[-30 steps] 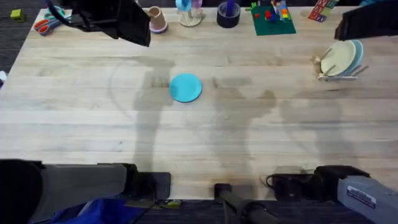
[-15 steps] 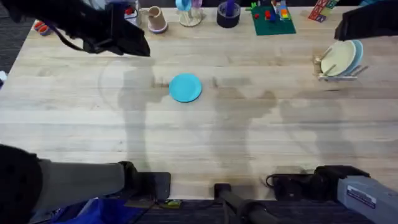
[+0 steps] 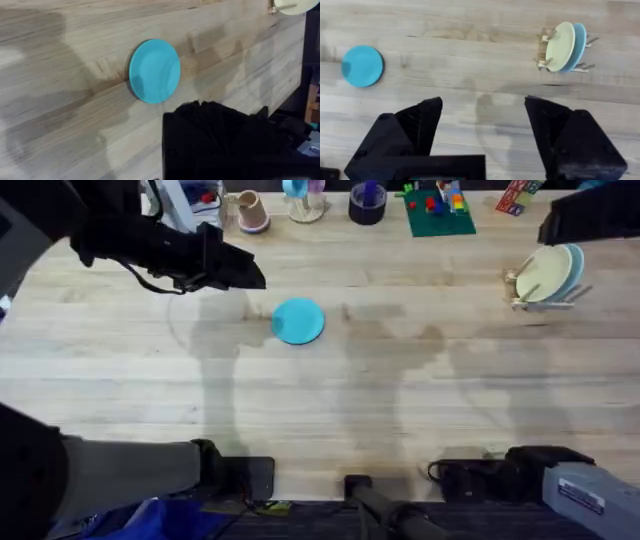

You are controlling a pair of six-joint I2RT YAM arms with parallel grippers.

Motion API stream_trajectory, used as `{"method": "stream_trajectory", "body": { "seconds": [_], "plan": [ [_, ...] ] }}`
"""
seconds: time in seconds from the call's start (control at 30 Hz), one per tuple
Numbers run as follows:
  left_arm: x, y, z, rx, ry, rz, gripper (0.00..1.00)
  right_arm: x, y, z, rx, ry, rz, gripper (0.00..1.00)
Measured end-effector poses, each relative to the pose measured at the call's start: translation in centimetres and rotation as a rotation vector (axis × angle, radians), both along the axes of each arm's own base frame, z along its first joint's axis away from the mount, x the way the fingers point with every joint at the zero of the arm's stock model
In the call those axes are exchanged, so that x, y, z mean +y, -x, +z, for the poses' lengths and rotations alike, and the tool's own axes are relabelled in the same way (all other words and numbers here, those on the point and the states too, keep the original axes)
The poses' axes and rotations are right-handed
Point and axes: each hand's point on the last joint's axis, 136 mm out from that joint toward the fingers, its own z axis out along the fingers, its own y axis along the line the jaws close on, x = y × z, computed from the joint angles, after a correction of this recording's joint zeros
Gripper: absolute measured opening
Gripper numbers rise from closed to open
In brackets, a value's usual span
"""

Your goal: Pick up the plates from the table one by one and place each into a slot on the dish rack.

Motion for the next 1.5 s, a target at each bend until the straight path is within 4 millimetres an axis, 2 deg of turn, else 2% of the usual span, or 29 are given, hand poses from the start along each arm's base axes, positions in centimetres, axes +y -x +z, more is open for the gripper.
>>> {"method": "stream_trajectory", "body": {
  "seconds": [0.17,0.53,0.73,1.23,1.5],
  "plan": [
    [-0.3,-0.4,-0.8,0.026,0.032,-0.004,0.040,0.0,0.0,0.0,0.000,0.000,0.000,0.993],
    [-0.2,-1.7,-5.3,0.136,0.072,-0.004,0.041,0.0,0.0,0.0,0.000,0.000,0.000,0.993],
    [-0.2,-1.8,-7.1,0.190,0.085,-0.006,0.040,0.0,0.0,0.0,0.000,0.000,0.000,0.993],
    [-0.3,-2.1,-13.1,0.315,0.105,-0.016,0.041,0.0,0.0,0.0,0.000,0.000,0.000,0.993],
    [-1.7,-1.7,-14.0,0.363,0.159,-0.035,0.041,0.0,0.1,-0.1,0.006,0.000,0.000,0.993]
  ]
}}
